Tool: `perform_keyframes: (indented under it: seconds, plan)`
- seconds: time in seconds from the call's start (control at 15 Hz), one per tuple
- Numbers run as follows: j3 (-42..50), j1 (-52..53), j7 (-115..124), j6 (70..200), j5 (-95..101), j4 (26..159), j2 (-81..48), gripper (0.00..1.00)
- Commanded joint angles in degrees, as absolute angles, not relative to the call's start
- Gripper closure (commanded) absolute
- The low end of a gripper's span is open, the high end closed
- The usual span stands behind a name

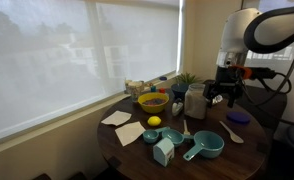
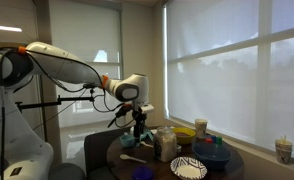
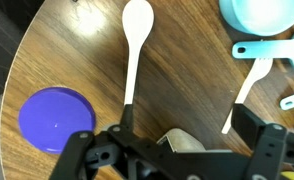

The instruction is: Remove the spoon from the glass jar and put it on the table

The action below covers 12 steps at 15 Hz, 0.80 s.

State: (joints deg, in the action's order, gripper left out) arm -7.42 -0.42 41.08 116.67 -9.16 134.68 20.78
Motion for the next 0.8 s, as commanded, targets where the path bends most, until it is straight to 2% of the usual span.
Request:
perform_keyframes:
  seconds: [0.0, 0.73]
  plan:
    - [-7.74, -0.42, 41.41, 108.63, -7.30, 128.42, 23.08, 0.00]
    - [-8.76, -2.31, 44.45, 96.28, -0.73, 115.66, 26.78, 0.00]
